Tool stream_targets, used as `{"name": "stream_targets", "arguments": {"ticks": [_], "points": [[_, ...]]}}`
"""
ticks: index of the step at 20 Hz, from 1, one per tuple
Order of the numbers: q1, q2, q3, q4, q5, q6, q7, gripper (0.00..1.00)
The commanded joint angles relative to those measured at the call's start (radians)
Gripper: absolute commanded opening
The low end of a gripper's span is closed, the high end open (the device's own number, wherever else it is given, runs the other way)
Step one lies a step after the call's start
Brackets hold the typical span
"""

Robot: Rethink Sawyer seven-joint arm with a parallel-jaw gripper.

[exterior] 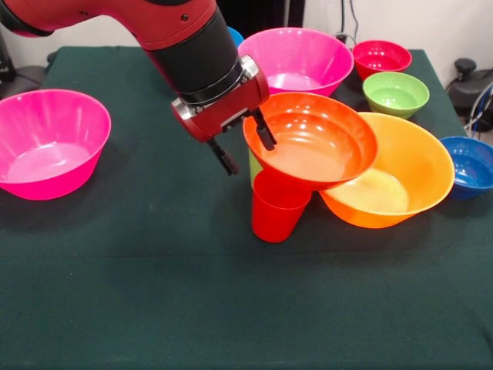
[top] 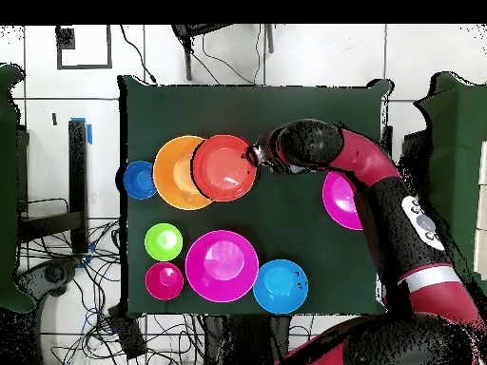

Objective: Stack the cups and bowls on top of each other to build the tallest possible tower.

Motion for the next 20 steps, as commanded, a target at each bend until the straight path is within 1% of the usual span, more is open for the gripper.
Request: {"name": "stream_targets", "arguments": {"ticks": [1, 9, 13, 20], "points": [[0.040, 0.003, -0.026, -0.053, -0.060, 0.061, -0.051, 1.00], [0.045, -0.027, -0.038, -0.060, -0.064, 0.109, -0.051, 1.00], [0.040, -0.054, -0.040, -0.061, -0.067, 0.141, -0.057, 1.00], [0.034, -0.100, -0.035, -0.083, -0.059, 0.227, -0.066, 1.00]]}}
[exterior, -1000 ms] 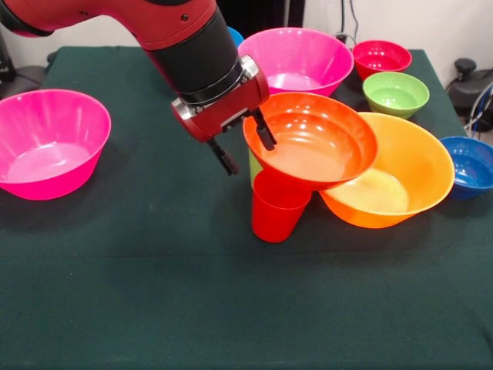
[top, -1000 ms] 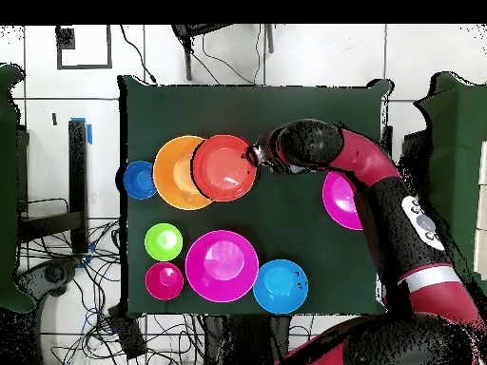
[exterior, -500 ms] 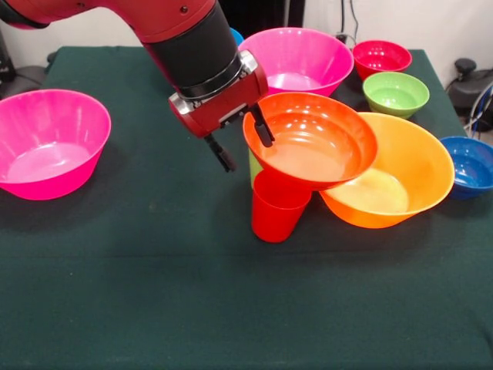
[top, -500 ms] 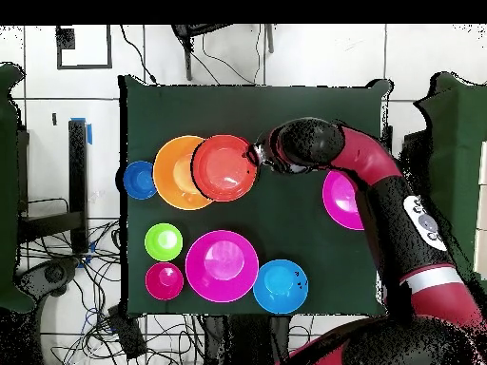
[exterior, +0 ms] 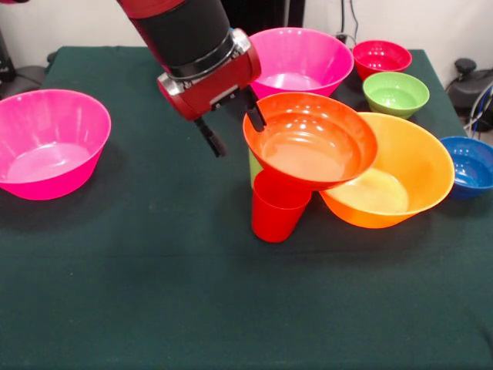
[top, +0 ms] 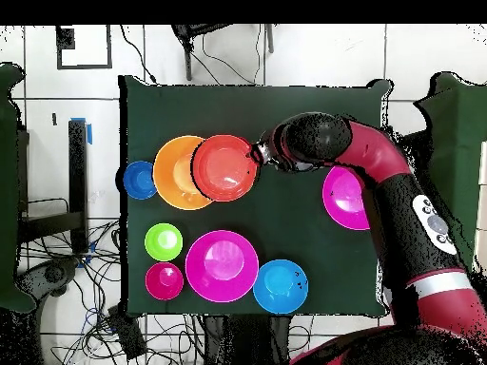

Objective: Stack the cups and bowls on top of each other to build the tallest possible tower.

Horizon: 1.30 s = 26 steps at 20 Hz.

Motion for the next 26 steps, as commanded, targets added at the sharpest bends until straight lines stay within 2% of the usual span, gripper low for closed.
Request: {"name": "stream_targets", "arguments": {"ticks": [1, 10, 18, 26], "points": [[0.032, -0.040, -0.036, -0.081, -0.051, 0.165, -0.066, 1.00], [0.003, -0.067, -0.024, -0.141, -0.055, 0.276, -0.112, 1.00], [-0.039, -0.070, -0.019, -0.142, -0.088, 0.314, -0.181, 1.00], [-0.035, -0.059, -0.007, -0.174, -0.084, 0.360, -0.171, 1.00]]}}
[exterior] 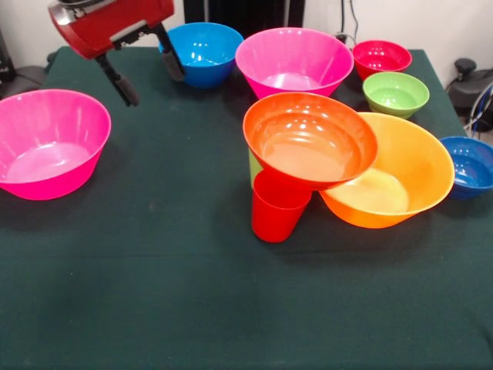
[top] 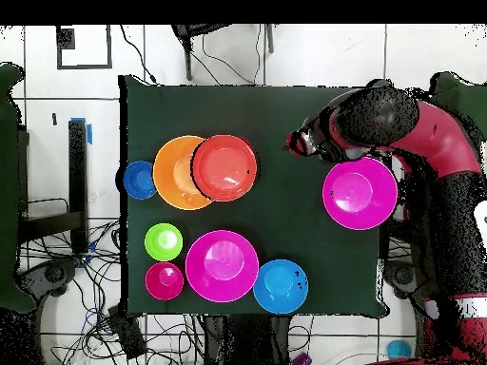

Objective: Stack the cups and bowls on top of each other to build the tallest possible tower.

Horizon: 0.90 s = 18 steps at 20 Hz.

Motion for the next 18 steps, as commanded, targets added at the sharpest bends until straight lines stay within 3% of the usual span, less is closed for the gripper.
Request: {"name": "stream_targets", "arguments": {"ticks": [1, 18], "points": [[0.018, 0.032, -0.008, -0.046, -0.072, 0.118, -0.165, 1.00], [0.021, 0.051, -0.005, -0.048, -0.071, 0.077, -0.136, 1.00]]}}
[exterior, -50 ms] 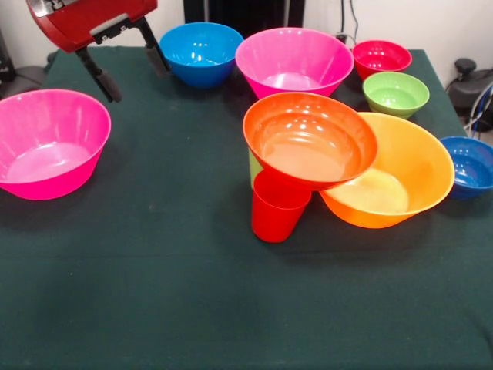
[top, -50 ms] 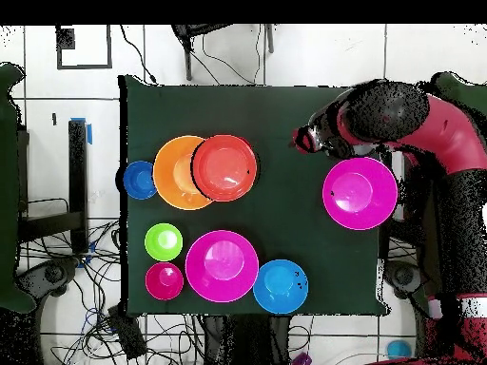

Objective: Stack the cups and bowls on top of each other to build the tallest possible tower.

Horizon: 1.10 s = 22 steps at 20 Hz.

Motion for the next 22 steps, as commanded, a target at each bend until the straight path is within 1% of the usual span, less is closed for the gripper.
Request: {"name": "stream_targets", "arguments": {"ticks": [1, 5, 7, 9, 11, 14, 16, 17, 19, 20, 22], "points": [[0.021, 0.053, -0.005, -0.008, -0.062, 0.039, -0.136, 1.00], [0.021, 0.069, -0.003, -0.009, -0.068, 0.011, -0.142, 1.00], [0.027, 0.071, -0.018, -0.024, -0.095, 0.041, -0.159, 1.00], [0.013, 0.074, -0.024, -0.013, -0.114, 0.031, -0.184, 1.00], [-0.005, 0.081, -0.024, 0.007, -0.128, -0.006, -0.204, 1.00], [-0.009, 0.085, -0.024, 0.012, -0.140, -0.023, -0.198, 1.00], [-0.005, 0.088, -0.032, 0.012, -0.162, -0.051, -0.180, 1.00], [-0.008, 0.085, -0.032, 0.020, -0.172, -0.088, -0.162, 1.00], [0.006, 0.072, -0.063, 0.027, -0.214, -0.151, -0.087, 1.00], [0.027, 0.059, -0.094, 0.023, -0.245, -0.163, -0.032, 1.00], [0.042, 0.031, -0.117, 0.033, -0.263, -0.180, 0.028, 1.00]]}}
